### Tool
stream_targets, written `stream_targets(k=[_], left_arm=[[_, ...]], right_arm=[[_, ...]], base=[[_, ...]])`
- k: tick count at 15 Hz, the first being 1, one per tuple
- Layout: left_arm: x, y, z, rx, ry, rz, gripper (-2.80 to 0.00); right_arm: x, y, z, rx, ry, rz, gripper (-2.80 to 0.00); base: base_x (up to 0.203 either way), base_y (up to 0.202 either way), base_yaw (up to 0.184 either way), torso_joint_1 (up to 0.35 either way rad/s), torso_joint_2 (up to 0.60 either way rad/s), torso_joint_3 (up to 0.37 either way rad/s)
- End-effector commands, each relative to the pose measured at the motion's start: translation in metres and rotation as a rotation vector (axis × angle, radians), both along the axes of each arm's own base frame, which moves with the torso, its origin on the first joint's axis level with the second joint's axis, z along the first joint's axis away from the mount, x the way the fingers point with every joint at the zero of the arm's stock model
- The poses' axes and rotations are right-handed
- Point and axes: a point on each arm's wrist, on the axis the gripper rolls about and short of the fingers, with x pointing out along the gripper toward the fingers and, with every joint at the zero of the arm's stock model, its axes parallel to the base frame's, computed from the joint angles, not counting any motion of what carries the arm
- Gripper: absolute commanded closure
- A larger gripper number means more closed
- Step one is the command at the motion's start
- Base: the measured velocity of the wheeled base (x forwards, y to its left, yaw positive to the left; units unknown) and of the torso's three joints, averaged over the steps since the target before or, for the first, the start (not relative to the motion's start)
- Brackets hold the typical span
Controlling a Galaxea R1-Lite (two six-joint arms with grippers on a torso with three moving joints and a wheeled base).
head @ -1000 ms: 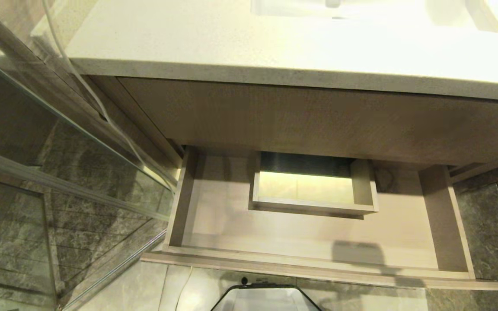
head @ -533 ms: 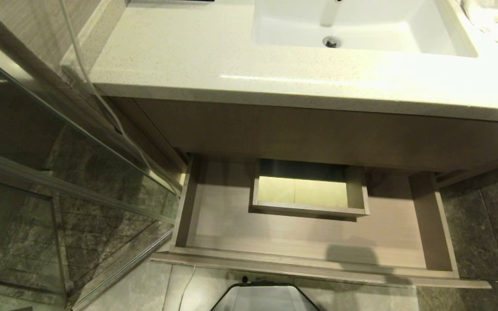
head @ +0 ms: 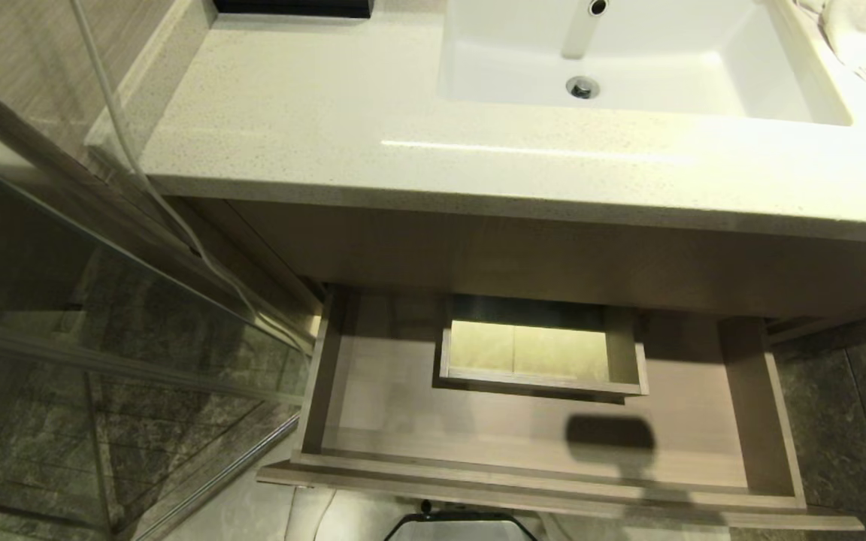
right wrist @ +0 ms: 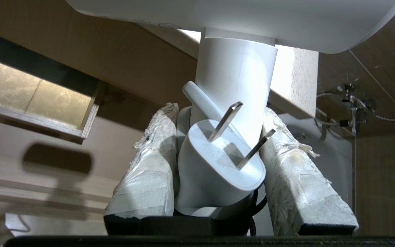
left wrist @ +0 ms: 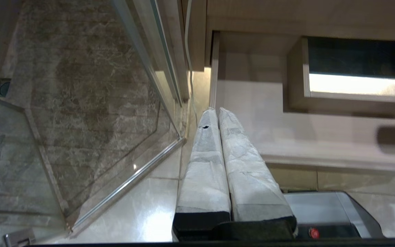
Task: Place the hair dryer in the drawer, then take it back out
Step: Place it on the countertop
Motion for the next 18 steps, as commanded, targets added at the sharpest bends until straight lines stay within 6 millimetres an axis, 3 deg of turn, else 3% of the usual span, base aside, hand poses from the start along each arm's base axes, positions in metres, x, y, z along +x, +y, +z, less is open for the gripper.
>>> stream_targets(k=[1, 10, 12, 16, 18], left_arm=[[0.0, 0.0, 0.0, 0.0, 0.0, 0.001, 0.0], [0.0, 0.0, 0.0, 0.0, 0.002, -0.001, 0.0], [0.0, 0.0, 0.0, 0.0, 0.0, 0.0, 0.0], [0.0, 0.0, 0.0, 0.0, 0.002, -0.001, 0.0], [0.0, 0.0, 0.0, 0.0, 0.002, -0.001, 0.0]], right_arm=[[0.001, -0.001, 0.001, -0.003, 0.006, 0.002, 0.0], [0.009, -0.004, 0.008, -0.04, 0.043, 0.027, 0.0], [0.017, -0.008, 0.018, -0.063, 0.058, 0.033, 0.0], [0.101, -0.046, 0.066, -0.099, 0.213, 0.078, 0.0], [0.124, -0.056, 0.088, -0.163, 0.222, 0.101, 0.0]], base=[[0.0, 0.0, 0.0, 0.293, -0.05, 0.258], [0.0, 0.0, 0.0, 0.331, -0.1, 0.224], [0.0, 0.0, 0.0, 0.354, -0.17, 0.178], [0.0, 0.0, 0.0, 0.27, -0.14, 0.115], [0.0, 0.0, 0.0, 0.052, -0.03, 0.028]])
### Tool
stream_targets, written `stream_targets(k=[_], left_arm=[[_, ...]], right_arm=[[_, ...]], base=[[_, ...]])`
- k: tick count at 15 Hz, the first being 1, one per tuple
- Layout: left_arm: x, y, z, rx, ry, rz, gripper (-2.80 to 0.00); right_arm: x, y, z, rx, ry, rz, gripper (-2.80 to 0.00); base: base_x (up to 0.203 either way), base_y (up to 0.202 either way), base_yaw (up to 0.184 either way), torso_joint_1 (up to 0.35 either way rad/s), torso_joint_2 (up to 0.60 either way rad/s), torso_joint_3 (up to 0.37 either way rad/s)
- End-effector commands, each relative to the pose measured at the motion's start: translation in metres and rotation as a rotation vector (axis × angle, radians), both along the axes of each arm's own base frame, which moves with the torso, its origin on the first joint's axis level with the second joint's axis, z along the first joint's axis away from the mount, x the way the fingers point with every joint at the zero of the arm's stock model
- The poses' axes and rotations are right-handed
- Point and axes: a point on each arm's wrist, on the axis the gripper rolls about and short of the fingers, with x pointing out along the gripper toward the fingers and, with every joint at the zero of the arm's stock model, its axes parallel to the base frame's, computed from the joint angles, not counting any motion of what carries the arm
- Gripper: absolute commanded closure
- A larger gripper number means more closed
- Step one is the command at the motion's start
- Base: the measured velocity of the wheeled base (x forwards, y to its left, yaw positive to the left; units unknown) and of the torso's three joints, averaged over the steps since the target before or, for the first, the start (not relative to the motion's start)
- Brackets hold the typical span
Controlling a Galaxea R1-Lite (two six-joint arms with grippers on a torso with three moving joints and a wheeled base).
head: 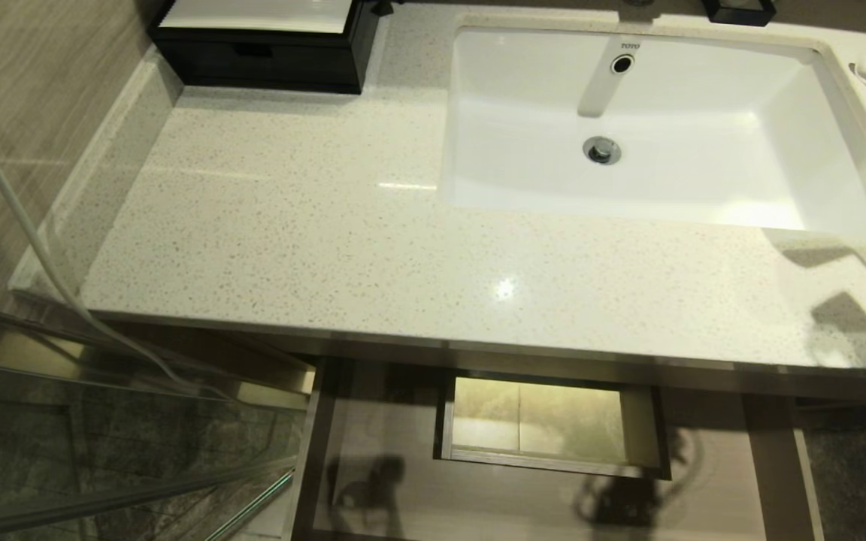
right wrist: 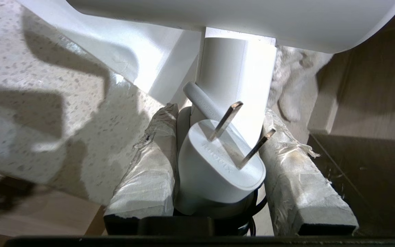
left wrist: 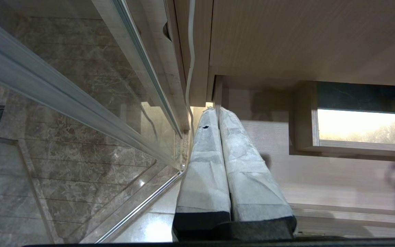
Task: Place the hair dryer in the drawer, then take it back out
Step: Place it on the countertop
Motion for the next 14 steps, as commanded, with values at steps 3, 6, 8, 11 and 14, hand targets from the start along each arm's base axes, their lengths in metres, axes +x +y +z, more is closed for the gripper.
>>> stream_targets(k=[3, 6, 8, 11, 14], left_arm=[[0.0, 0.0, 0.0, 0.0, 0.002, 0.0, 0.0], [0.0, 0.0, 0.0, 0.0, 0.002, 0.0, 0.0], [0.0, 0.0, 0.0, 0.0, 0.002, 0.001, 0.0], [0.0, 0.0, 0.0, 0.0, 0.0, 0.0, 0.0], [0.0, 0.0, 0.0, 0.0, 0.0, 0.0, 0.0]], right_arm=[[0.095, -0.033, 0.012, -0.018, 0.221, 0.363, 0.0], [0.115, -0.034, 0.006, -0.096, 0.347, 0.726, 0.0], [0.109, -0.031, -0.002, -0.086, 0.434, 0.812, 0.0], [0.098, -0.024, -0.005, -0.072, 0.506, 0.92, 0.0], [0.095, -0.021, -0.007, -0.059, 0.523, 0.935, 0.0]], base=[[0.0, 0.0, 0.0, 0.0, 0.0, 0.0], [0.0, 0.0, 0.0, 0.0, 0.0, 0.0], [0.0, 0.0, 0.0, 0.0, 0.0, 0.0], [0.0, 0.0, 0.0, 0.0, 0.0, 0.0], [0.0, 0.0, 0.0, 0.0, 0.0, 0.0]])
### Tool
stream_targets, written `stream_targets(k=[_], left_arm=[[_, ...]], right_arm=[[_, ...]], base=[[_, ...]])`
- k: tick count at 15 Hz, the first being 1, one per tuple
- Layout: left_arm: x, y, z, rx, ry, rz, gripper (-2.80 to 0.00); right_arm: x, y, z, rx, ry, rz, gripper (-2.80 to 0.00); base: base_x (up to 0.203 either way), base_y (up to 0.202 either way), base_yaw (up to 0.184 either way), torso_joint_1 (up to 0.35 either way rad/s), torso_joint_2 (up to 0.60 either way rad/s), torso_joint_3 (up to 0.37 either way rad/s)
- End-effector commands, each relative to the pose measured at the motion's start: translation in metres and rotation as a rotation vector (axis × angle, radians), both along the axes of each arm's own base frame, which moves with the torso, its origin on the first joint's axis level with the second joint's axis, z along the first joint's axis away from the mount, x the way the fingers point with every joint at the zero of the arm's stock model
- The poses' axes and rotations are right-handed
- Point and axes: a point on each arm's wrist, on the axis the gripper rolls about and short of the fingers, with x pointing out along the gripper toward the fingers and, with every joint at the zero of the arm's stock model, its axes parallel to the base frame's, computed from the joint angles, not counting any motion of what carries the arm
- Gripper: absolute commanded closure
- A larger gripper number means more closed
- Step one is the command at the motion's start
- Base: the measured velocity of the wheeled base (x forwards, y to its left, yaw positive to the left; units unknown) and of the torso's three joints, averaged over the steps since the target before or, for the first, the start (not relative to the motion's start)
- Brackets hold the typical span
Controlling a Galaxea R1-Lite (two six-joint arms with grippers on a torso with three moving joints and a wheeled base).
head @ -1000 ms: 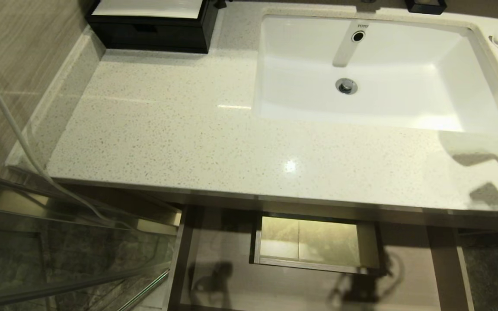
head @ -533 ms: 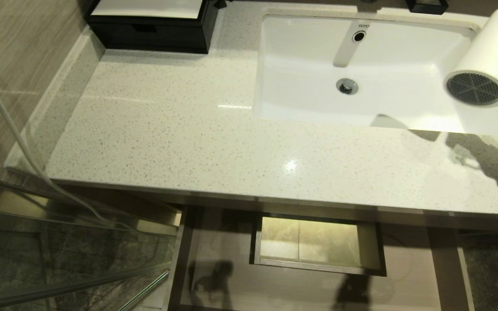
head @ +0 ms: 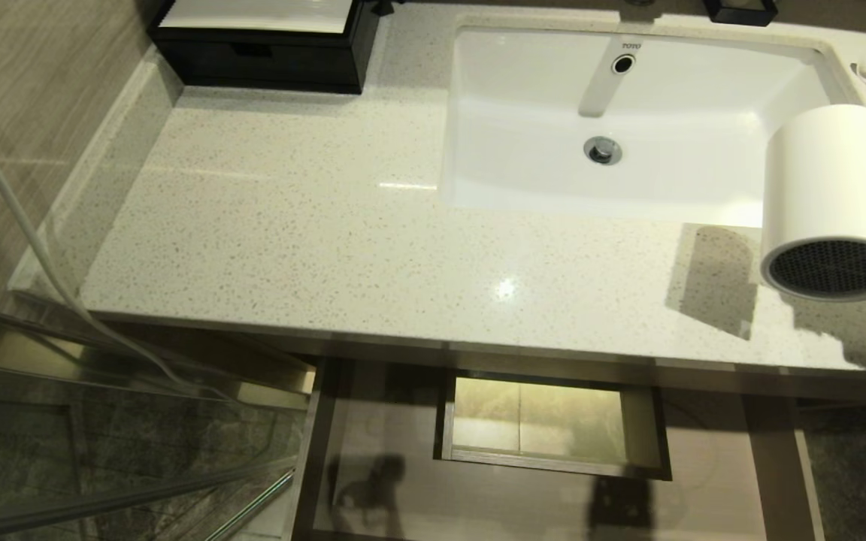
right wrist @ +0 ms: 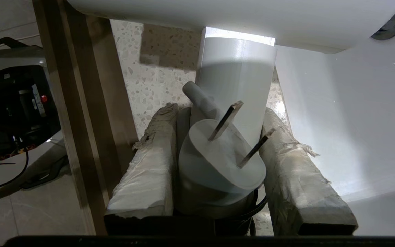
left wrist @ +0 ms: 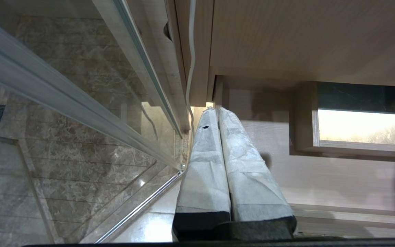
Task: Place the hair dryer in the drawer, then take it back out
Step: Place it on the countertop
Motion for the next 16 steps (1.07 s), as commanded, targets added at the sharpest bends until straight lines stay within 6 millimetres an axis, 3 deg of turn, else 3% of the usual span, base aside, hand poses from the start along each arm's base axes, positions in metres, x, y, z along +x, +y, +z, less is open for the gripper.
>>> stream_targets(k=[1, 7, 16], left_arm=[[0.0, 0.0, 0.0, 0.0, 0.001, 0.001, 0.0], [0.0, 0.0, 0.0, 0.0, 0.0, -0.001, 0.0], [0.0, 0.0, 0.0, 0.0, 0.0, 0.0, 0.0]], right_arm=[[0.0, 0.002, -0.002, 0.005, 0.016, 0.017, 0.0], [0.002, 0.009, -0.011, 0.018, 0.052, 0.061, 0.0], [0.035, 0.014, -0.035, 0.015, 0.116, 0.167, 0.0]], base=[[0.0, 0.0, 0.0, 0.0, 0.0, 0.0], [0.0, 0.0, 0.0, 0.0, 0.0, 0.0], [0.0, 0.0, 0.0, 0.0, 0.0, 0.0]])
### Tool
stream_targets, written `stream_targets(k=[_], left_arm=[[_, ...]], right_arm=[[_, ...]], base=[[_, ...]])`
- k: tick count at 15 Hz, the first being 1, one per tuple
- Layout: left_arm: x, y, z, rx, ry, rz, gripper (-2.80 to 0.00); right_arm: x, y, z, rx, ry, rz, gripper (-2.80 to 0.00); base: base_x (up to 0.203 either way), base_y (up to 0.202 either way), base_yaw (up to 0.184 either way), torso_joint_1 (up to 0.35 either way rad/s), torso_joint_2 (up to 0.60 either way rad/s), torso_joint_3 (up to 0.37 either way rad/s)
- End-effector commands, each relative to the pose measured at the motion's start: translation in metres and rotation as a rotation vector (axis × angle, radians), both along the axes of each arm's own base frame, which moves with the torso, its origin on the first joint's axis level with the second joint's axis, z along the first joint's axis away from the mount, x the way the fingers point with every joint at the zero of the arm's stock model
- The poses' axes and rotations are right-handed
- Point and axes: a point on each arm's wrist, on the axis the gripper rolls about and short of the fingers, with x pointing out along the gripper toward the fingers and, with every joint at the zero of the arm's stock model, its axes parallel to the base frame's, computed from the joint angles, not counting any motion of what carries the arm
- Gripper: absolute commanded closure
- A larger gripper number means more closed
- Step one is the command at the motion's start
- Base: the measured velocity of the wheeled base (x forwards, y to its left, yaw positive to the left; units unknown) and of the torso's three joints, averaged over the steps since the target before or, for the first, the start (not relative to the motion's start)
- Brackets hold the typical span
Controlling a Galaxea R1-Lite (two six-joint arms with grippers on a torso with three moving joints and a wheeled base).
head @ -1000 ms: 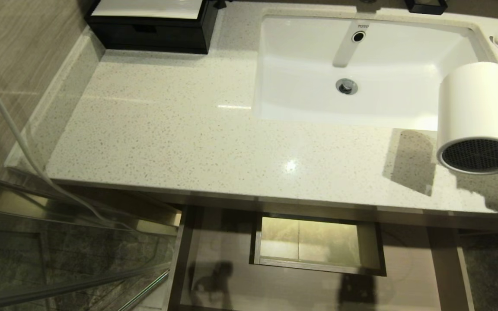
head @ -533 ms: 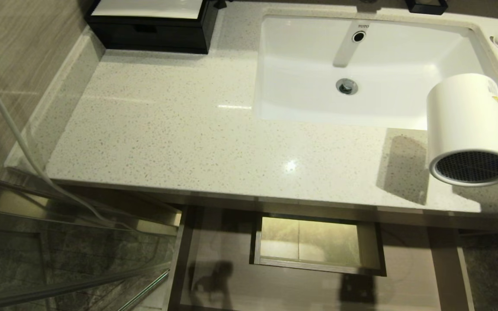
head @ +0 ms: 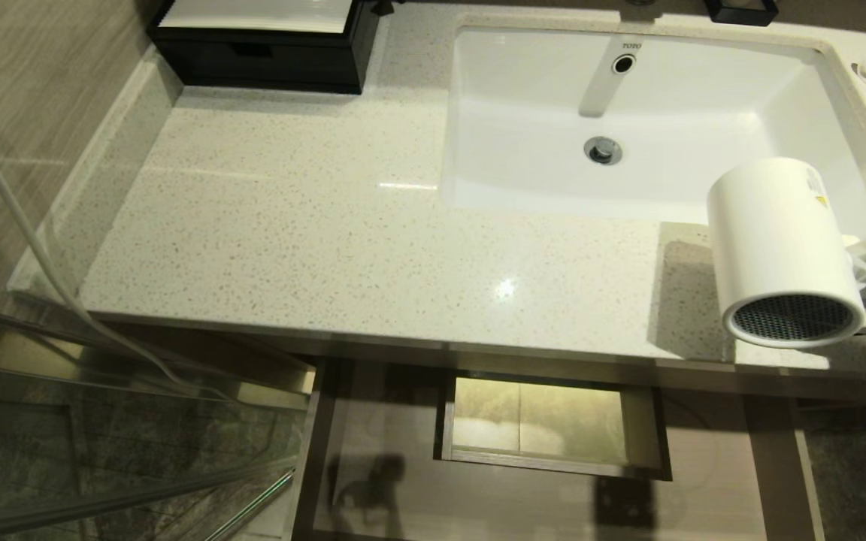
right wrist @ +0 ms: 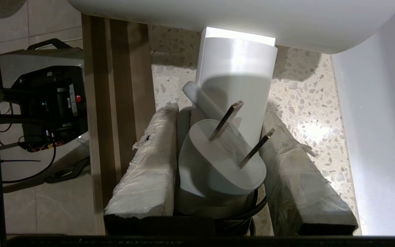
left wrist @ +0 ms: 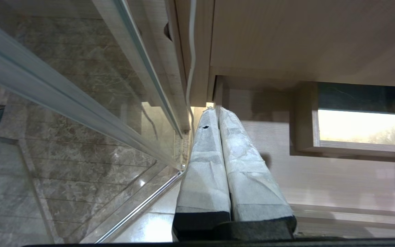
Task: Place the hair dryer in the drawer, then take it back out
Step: Place it on the countertop
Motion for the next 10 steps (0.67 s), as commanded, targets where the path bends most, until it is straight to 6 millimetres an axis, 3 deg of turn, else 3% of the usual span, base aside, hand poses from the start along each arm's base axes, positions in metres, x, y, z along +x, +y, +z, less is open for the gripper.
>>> stream_targets(k=[1, 3, 10], left_arm=[[0.0, 0.0, 0.0, 0.0, 0.002, 0.0, 0.0], [0.0, 0.0, 0.0, 0.0, 0.001, 0.0, 0.0], [0.0, 0.0, 0.0, 0.0, 0.002, 0.0, 0.0]], right_arm=[[0.014, -0.002, -0.008, 0.006, 0.024, 0.02, 0.0], [0.026, -0.004, -0.01, 0.003, 0.019, 0.025, 0.0], [0.033, -0.005, -0.012, -0.001, 0.004, 0.027, 0.0]], base=[[0.0, 0.0, 0.0, 0.0, 0.0, 0.0], [0.0, 0.0, 0.0, 0.0, 0.0, 0.0], [0.0, 0.0, 0.0, 0.0, 0.0, 0.0]])
